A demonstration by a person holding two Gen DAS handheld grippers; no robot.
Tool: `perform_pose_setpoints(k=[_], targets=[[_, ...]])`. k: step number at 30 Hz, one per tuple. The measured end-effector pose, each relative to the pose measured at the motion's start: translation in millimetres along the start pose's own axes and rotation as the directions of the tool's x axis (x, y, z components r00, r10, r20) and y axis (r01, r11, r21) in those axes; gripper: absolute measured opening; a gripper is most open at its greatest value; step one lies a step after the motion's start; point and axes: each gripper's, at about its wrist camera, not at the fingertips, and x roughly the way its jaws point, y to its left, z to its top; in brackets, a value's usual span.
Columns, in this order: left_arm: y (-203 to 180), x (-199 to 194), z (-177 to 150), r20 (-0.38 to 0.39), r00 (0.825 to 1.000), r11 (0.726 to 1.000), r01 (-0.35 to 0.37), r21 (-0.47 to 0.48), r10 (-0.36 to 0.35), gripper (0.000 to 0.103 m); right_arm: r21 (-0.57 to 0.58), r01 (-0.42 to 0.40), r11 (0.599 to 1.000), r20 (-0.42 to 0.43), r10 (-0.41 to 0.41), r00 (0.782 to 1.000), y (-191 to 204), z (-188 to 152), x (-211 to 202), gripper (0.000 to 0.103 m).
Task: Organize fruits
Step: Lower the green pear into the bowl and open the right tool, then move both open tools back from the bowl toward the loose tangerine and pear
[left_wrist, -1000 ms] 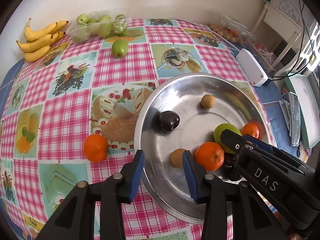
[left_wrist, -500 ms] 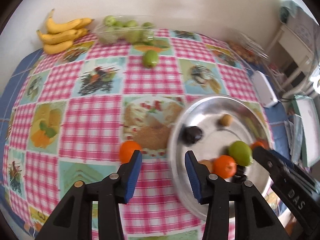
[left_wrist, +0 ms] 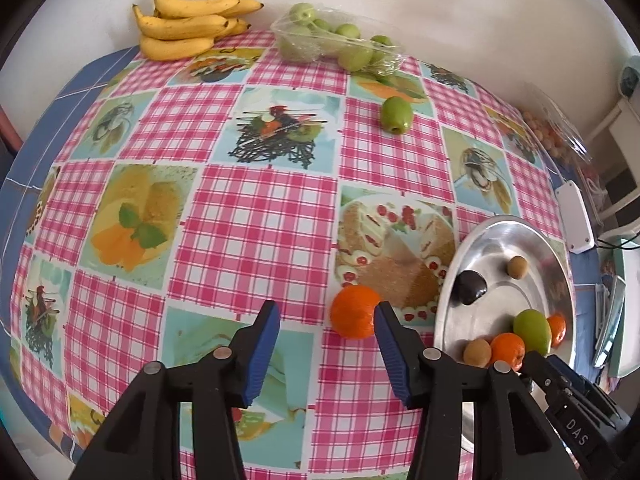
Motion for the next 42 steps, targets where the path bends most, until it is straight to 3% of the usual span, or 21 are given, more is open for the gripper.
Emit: perform_pose_setpoints(k=[10,13,18,24,29,37,42], targets=[[3,6,2,-0.024,1.000,1.000,-0.015,-0.006,0.015,0.065,-0.006,0.013,1.000,-0.024,-0.013,1.000,8,0,7,0.043],[5,6,3,-0.024,0.999,1.000,-0.026,-0.004,0.026,0.068,-0.005,0.013,1.000,-0.025,-0.013,1.000,10,0,8,0.050],[7,8,3,-0.028,0.999,0.999,-0.034,-0.009,0.034,0.072,-0.006,0.014,1.000,-0.026,-0.014,1.000,9,0,8,0.052],[10,9,3,-0.032,0.999,0.999,-0.038,-0.022,0.037,0.082,-0.007,0.015,1.000,-0.027,-0.015,1.000,9,0,9,0.067],[10,9,3,-0.009,0.996,0.996,-0.089,0.001,0.089,0.102,-0.010,0.023,1.000,-0.018,-0.023,1.000,8,1,9,0.083],[10,12,3,-0.007,0.994,0.994,-0.110,0.015,0.110,0.103,0.005,0.022,1.000,-0.020,-0.022,1.000,5,0,11,0.084],[12,12,3,-0.002,0.993,0.993,-0.120,0.016,0.120,0.103,0.001,0.035,0.999,0.009,-0.035,0.999,6,0,9,0.097]])
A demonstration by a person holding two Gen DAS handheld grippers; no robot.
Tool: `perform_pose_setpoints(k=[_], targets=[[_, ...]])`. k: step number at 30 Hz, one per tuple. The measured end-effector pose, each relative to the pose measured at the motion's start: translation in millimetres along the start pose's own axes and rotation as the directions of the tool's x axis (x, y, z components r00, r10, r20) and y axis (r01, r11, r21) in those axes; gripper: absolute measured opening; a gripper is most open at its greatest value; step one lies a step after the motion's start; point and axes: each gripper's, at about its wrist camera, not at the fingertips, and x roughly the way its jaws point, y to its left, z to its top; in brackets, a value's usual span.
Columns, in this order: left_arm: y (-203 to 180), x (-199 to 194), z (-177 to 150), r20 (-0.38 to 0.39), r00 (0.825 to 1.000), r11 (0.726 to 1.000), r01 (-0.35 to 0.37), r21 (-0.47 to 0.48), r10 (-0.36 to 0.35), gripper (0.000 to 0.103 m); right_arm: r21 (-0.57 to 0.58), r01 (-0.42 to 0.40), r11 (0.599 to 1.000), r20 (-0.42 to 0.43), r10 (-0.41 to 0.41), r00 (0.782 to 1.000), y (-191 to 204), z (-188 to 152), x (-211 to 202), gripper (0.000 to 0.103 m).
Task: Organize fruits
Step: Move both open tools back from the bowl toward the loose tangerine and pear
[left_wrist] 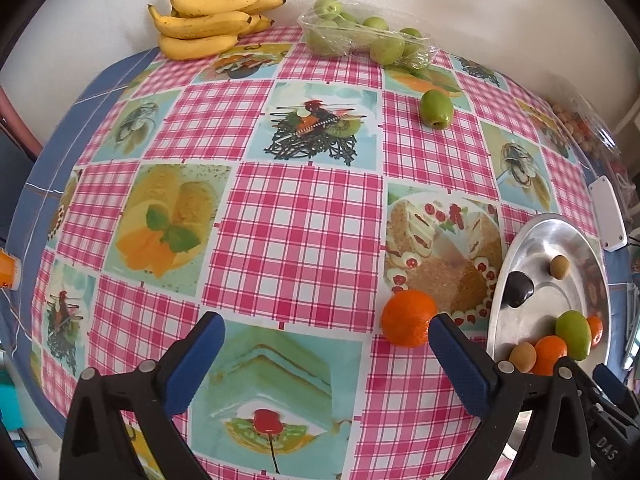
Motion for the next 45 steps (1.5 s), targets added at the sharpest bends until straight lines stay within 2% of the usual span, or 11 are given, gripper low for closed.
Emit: perform_pose_setpoints(k=[6,17,27,38,45], targets=[[-1,2,-1,-0.004,1.000,1.000,-0.006,0.014,0.006,0.103,-0.001,-0.002,1.000,0.011,0.002,1.000,1,-1,-1,0.098],[0,-9,3,0.046,0.999,1.000,0.021,0.014,-0.021,0.103,-0.007,-0.014,1.000,0.062,0.014,0.998,3,0,-7,0.098],[18,-13,7,0.071,0.996,0.999,0.046,-0.019,-0.044,0.103,-0.030,-0.025,0.999,0.074,0.027,0.997,12,2,-7,0.098],[84,-21,21,0.108,0.994,0.992,0.023,-0.127,-0.009,0.103,-0.094,-0.068,0.993,0.097,0.077,0.992,63,3,-11,0.098],[139,-25,27,0.114,0.993,0.975,0.016,-0.223,0.009,0.103,-0.151,-0.105,0.983,0.097,0.121,0.988,103,4,-10,0.098]])
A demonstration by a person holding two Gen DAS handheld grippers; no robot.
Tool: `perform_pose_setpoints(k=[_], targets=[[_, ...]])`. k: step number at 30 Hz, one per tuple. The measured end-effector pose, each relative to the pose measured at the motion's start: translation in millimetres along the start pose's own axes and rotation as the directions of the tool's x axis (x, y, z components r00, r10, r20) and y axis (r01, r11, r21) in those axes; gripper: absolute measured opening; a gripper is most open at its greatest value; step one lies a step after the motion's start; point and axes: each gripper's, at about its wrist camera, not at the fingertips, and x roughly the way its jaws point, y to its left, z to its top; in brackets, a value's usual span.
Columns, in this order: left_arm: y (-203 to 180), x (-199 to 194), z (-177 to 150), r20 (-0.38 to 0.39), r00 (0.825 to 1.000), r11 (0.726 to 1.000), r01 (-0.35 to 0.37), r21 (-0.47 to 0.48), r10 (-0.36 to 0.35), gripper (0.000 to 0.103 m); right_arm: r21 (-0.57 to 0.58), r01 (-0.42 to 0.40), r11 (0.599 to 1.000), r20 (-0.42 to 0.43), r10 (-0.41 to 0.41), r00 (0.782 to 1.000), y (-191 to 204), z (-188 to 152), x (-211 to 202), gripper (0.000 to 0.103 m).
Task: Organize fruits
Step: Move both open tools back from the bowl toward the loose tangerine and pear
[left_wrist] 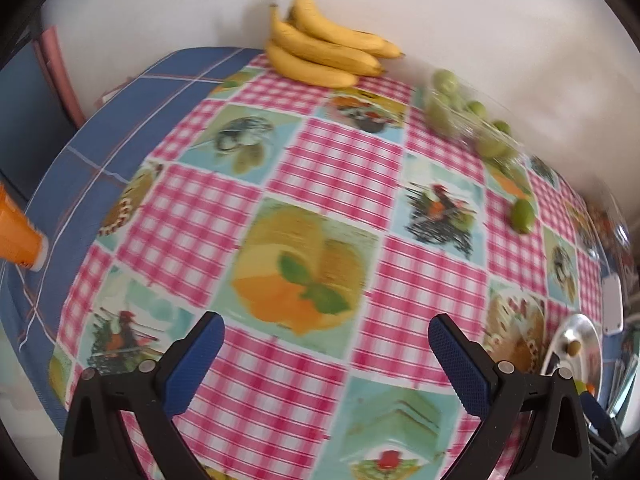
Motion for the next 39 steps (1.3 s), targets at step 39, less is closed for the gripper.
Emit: perform_pose_setpoints(k=[39], targets=[[-74,15,-23,-0.086,0.991,0.985,0.116,0.125,-0.105,0.103,0.011,0.055,0.998,-0.083,-0.054,0.995,-10,4,13,0.098]])
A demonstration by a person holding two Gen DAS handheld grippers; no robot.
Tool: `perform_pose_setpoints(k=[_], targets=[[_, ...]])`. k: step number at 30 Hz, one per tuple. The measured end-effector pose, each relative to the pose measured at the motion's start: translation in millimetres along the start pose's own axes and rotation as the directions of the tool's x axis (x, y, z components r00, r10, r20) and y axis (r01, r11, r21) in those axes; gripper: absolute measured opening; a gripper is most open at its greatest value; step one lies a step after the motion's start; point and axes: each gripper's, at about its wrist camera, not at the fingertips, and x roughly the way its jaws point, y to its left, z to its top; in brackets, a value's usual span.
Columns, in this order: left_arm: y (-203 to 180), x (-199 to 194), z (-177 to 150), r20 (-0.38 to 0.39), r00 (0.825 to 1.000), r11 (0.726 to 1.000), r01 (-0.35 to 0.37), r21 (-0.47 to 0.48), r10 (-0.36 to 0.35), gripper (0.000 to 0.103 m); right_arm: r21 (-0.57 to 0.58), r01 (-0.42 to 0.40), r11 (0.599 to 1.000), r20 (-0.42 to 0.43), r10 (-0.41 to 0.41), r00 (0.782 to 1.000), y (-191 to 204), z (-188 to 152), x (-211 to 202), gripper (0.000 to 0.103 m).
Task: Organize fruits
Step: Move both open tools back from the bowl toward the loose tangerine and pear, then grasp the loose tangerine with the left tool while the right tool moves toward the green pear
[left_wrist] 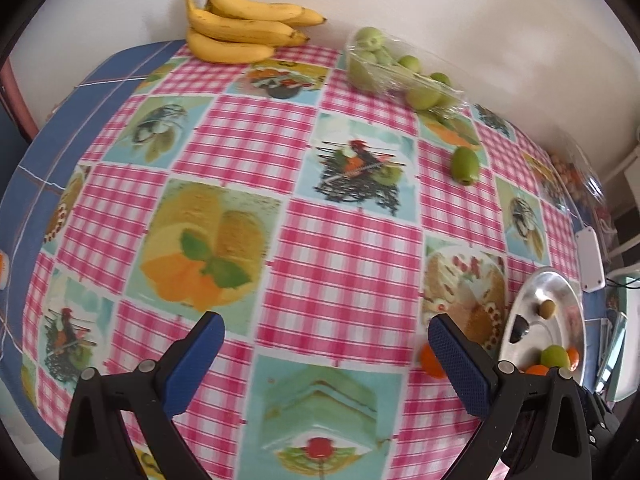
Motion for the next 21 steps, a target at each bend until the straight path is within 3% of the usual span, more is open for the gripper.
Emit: perform_pose_setpoints(k=[9,21], targets=[[-31,12,-10,-0.041,0.999,0.999,0.034,0.025,-0.033,0.100,0.038,0.004,0.999,0.003,-0.004,1.000,-21,-3,-4,0.098],[-60,36,-21,-0.117,0.986,0.993,0.119,0.018,-0.116,0.076,0.063,0.019,0.998,-0.011,-0.018,1.000,-40,-8,-5,0.098]])
